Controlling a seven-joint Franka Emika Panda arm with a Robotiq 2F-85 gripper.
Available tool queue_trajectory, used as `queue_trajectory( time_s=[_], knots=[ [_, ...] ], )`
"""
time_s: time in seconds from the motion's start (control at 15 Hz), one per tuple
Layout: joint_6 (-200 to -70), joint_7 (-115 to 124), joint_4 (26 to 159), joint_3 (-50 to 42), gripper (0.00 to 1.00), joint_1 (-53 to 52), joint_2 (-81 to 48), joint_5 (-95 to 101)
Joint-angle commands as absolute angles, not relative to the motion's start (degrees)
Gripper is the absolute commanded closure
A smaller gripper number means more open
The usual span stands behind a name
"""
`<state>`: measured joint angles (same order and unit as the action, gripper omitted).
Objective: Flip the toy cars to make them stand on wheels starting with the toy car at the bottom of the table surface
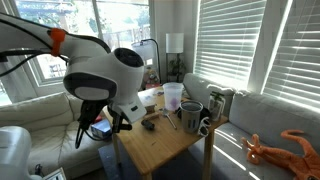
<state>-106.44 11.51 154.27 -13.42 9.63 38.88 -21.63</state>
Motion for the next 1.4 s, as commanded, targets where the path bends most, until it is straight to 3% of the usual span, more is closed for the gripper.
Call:
queue_trajectory(
  time_s=[0.0, 1.0, 1.07, 1.33],
  knots=[
    [-99.4, 7.9, 151.9, -17.6, 0.93, 10.7, 36.3, -28.2],
    [-73.2, 10.3, 140.2, -23.7, 0.93, 21.1, 12.1, -36.0],
    [-76.1, 10.4, 143.3, -22.0, 0.70, 21.5, 16.2, -34.6],
    [-75.0, 10.4, 141.2, -22.4, 0.70, 21.8, 12.3, -34.9]
  ],
)
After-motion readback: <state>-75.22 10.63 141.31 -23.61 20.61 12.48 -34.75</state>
